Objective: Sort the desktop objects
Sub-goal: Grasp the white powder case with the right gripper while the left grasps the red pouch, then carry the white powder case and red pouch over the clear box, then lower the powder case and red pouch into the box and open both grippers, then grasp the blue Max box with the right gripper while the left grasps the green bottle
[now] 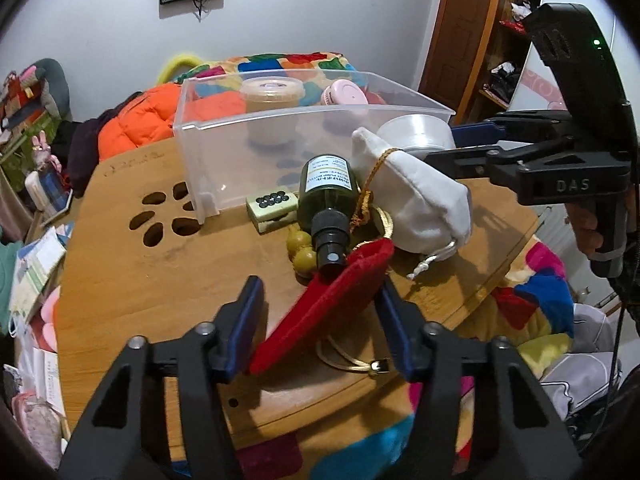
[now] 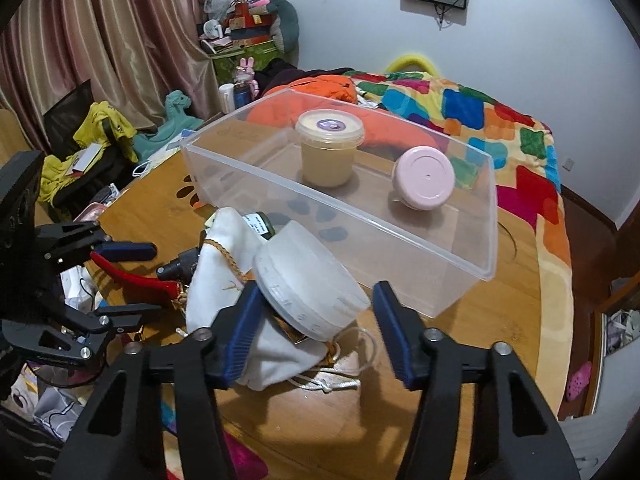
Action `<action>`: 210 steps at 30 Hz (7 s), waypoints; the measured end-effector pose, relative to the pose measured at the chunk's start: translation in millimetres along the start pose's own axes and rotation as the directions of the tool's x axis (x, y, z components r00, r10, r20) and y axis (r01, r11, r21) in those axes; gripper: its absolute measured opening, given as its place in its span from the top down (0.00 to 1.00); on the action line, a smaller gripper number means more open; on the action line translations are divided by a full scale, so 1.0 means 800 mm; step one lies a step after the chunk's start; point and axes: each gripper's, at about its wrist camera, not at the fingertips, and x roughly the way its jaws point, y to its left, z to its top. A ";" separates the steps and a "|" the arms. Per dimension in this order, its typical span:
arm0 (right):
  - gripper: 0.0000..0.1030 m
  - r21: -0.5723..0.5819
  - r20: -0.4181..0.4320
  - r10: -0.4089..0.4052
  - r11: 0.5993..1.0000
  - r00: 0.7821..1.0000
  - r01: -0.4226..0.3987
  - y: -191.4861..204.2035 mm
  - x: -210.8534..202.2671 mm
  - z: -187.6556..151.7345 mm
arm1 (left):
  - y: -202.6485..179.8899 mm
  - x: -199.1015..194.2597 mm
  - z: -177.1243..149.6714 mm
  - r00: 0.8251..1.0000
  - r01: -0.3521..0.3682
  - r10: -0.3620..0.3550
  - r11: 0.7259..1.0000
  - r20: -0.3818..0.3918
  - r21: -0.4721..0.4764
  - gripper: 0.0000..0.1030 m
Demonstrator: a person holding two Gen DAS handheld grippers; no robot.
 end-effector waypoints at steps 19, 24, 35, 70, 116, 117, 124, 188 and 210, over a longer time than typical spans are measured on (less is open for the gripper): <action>0.72 0.012 0.022 0.038 0.999 0.999 -0.038 -0.017 -0.012 -0.002 | 0.021 -0.030 0.020 0.997 0.012 -0.008 0.998 0.076 -0.056 0.91; 0.73 0.022 0.048 0.034 0.999 0.998 -0.035 -0.018 -0.027 -0.001 | 0.024 -0.037 0.028 0.995 0.013 -0.006 0.998 0.102 -0.066 0.92; 0.74 0.029 0.072 0.022 0.999 0.997 -0.024 -0.020 -0.052 0.000 | 0.024 -0.065 0.053 0.986 0.020 -0.009 0.998 0.169 -0.066 0.92; 0.74 0.017 0.136 -0.063 0.998 0.989 0.061 -0.046 -0.107 0.045 | 0.030 -0.102 0.148 0.959 0.058 -0.048 0.998 0.279 -0.025 0.92; 0.74 0.000 -0.024 -0.030 1.000 0.999 0.030 -0.080 0.022 0.078 | 0.085 0.042 0.158 0.993 0.089 -0.080 0.992 0.091 -0.093 0.92; 0.74 0.000 -0.027 -0.029 1.000 0.999 0.029 -0.080 0.024 0.078 | 0.085 0.043 0.157 0.993 0.091 -0.082 0.991 0.089 -0.094 0.92; 0.74 0.002 -0.049 -0.018 1.000 0.999 0.018 -0.080 0.038 0.079 | 0.084 0.059 0.154 0.994 0.096 -0.091 0.991 0.062 -0.090 0.92; 0.17 -0.028 0.036 -0.173 0.984 0.984 0.174 -0.046 0.008 0.063 | 0.044 0.031 0.148 0.968 -0.198 0.196 0.980 0.155 -0.003 0.07; 0.17 0.051 0.125 -0.108 0.993 0.986 0.102 -0.034 -0.021 0.011 | 0.059 -0.007 0.096 0.966 -0.197 0.212 0.974 0.148 -0.113 0.06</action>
